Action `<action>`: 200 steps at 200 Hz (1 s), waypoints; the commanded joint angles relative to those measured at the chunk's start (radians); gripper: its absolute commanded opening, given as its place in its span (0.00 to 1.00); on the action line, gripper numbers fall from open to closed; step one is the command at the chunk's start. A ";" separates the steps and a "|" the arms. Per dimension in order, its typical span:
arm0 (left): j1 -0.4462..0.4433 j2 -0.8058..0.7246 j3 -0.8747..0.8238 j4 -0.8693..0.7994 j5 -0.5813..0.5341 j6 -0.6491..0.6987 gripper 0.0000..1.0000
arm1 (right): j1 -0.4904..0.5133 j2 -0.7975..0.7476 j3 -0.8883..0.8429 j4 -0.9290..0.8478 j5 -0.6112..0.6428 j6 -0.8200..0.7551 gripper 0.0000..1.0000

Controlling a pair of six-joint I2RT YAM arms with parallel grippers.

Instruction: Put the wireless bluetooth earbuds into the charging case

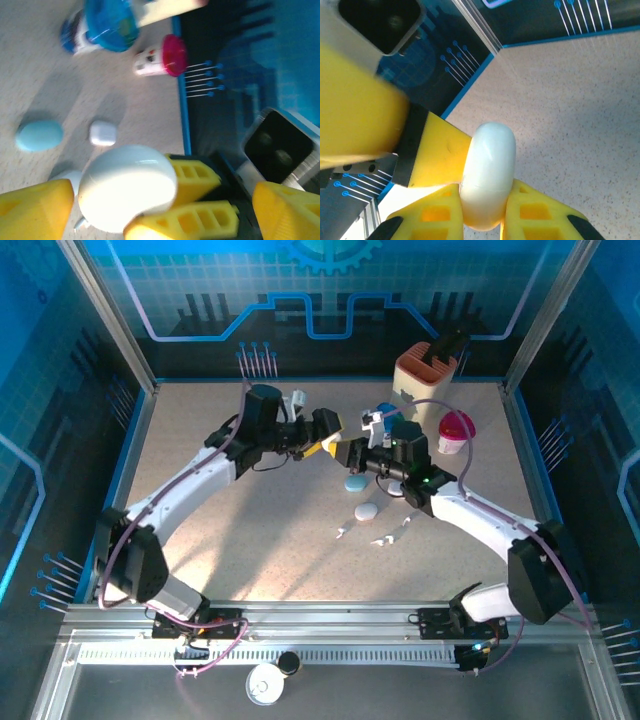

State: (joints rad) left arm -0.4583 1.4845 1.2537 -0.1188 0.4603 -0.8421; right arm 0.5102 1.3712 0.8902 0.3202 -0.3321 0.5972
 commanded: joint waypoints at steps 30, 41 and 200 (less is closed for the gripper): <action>0.004 -0.250 -0.241 0.480 0.077 0.414 0.87 | -0.077 -0.149 -0.005 0.065 -0.156 -0.005 0.05; 0.005 -0.278 -0.273 0.528 0.161 0.514 0.87 | -0.091 -0.174 -0.005 0.083 -0.217 -0.001 0.05; 0.013 -0.213 -0.317 0.867 0.496 0.401 0.47 | -0.092 -0.176 0.044 0.313 -0.614 0.006 0.01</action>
State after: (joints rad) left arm -0.4488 1.2510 0.9066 0.6678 0.9115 -0.3977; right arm 0.3950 1.1847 0.8959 0.6201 -0.9173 0.6426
